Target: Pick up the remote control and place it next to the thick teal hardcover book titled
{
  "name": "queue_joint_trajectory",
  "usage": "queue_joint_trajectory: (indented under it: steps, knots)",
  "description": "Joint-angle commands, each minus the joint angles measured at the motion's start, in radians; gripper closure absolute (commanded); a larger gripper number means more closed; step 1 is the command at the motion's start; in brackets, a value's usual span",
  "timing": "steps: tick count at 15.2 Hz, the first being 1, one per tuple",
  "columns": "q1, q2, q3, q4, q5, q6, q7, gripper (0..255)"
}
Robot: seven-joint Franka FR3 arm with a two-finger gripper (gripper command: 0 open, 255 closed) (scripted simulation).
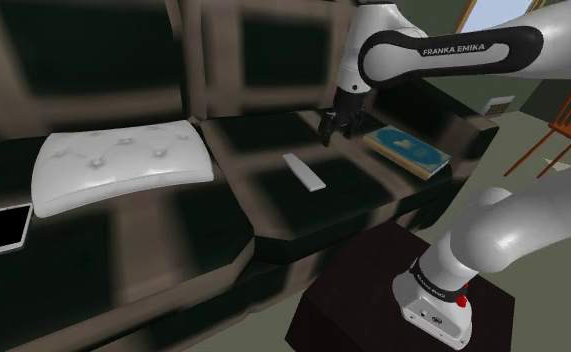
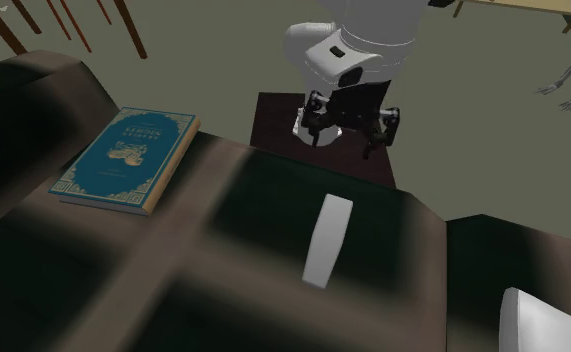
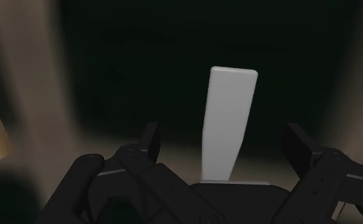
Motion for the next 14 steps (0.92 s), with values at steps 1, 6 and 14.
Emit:
queue_joint_trajectory:
  steps: [1, 6, 14]
  knots:
    - [-0.004, 0.063, -0.001, 0.004, 0.004, 0.055, 0.013, 0]
    - [-0.014, 0.24, -0.004, 0.036, 0.014, 0.187, 0.041, 0]
    - [-0.022, 0.465, -0.01, 0.099, 0.026, 0.336, 0.067, 0]
